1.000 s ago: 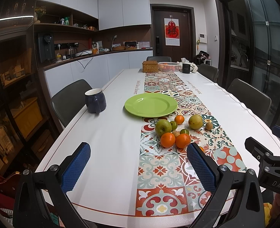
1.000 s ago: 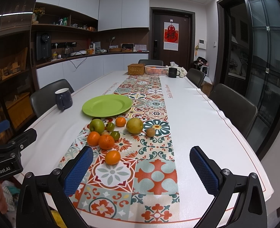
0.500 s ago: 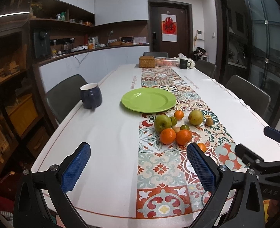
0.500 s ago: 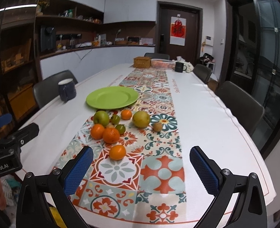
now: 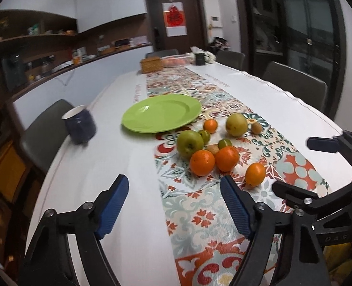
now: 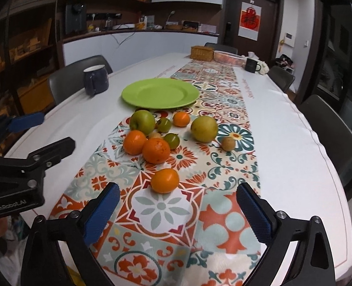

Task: Organize fruits
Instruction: 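Grasp an orange with the left tool while the right tool grasps another orange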

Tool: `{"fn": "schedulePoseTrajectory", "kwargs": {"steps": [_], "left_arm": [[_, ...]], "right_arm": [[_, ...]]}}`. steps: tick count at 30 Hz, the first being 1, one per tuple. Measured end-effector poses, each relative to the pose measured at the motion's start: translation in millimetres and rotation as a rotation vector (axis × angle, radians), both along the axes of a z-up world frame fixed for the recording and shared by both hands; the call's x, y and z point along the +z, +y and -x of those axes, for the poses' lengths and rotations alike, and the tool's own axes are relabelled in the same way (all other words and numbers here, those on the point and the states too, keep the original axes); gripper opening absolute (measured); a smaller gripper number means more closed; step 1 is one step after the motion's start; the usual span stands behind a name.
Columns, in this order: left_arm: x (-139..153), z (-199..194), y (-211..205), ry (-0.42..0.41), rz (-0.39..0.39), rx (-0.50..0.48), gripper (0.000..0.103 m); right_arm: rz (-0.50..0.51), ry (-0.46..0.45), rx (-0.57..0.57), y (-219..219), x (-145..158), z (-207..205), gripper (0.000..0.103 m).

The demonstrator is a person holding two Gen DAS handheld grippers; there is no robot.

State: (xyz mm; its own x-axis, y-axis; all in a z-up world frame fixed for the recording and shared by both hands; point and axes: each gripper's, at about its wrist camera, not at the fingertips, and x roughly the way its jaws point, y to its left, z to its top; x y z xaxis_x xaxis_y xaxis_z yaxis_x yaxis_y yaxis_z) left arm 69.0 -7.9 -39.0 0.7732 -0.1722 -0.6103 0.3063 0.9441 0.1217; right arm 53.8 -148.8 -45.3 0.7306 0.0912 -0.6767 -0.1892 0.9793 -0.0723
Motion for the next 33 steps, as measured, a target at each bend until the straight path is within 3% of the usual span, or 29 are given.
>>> {"fn": "schedulePoseTrajectory", "kwargs": {"steps": [17,33], "left_arm": [[-40.9,-69.0,-27.4,0.174,0.003,-0.126,0.059],[-48.5,-94.1,-35.5,0.227,0.042,-0.130,0.049]], "right_arm": [[-0.015,0.161,0.077,8.2,-37.5,-45.6,0.064],[-0.069,0.219,0.102,4.6,-45.2,-61.8,0.040]]}}
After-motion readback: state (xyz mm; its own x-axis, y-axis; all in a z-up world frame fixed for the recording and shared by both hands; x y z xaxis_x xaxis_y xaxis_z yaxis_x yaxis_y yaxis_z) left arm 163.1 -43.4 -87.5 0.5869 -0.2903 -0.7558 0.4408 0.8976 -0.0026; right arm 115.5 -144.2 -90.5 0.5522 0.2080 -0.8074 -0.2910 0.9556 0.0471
